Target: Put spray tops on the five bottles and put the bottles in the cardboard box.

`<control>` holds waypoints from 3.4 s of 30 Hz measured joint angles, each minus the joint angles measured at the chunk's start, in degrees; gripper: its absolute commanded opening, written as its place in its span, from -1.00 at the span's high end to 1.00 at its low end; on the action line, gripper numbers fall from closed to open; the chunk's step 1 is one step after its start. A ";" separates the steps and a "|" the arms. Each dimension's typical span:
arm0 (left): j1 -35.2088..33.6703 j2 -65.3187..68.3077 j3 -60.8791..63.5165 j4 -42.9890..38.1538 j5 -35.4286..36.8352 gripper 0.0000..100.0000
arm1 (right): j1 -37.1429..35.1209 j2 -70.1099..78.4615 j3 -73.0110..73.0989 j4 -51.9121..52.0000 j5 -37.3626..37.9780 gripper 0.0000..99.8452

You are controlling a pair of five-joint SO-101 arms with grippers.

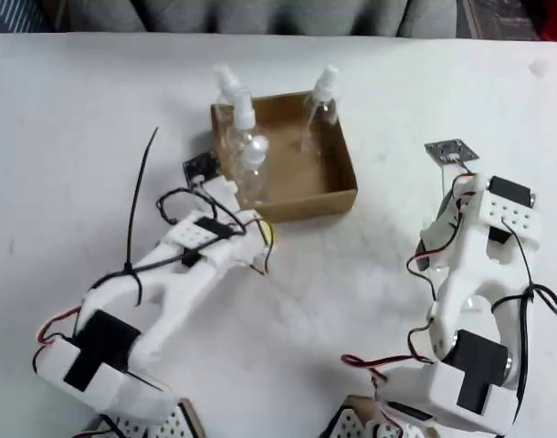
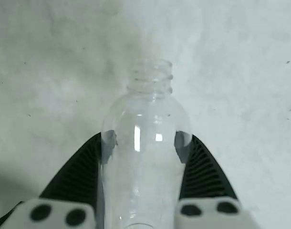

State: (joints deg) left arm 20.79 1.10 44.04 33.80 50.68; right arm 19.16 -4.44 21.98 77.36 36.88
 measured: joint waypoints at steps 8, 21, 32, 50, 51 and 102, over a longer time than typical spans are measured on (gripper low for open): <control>1.14 0.00 -2.20 6.07 -3.87 0.96 | 0.00 0.00 0.70 3.87 4.48 0.96; 4.13 -15.21 -0.09 17.49 -9.32 0.95 | 1.49 -11.25 -2.20 15.74 3.52 0.96; 4.13 -45.89 10.73 18.11 -20.75 0.95 | -2.02 -38.24 12.57 11.34 -1.32 0.96; -21.27 -80.44 2.20 22.07 -20.92 0.95 | -28.40 -50.81 16.97 -8.26 -23.21 0.96; -23.12 -80.62 0.00 22.07 -20.92 0.95 | -30.59 -50.81 16.97 -9.76 -24.62 0.96; -13.80 -82.64 -0.09 -9.76 -26.64 0.96 | -68.40 -97.93 64.62 -44.92 -36.75 0.96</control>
State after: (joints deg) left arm 6.99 -81.54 43.96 24.04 24.04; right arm -49.23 -102.37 86.59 32.44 0.13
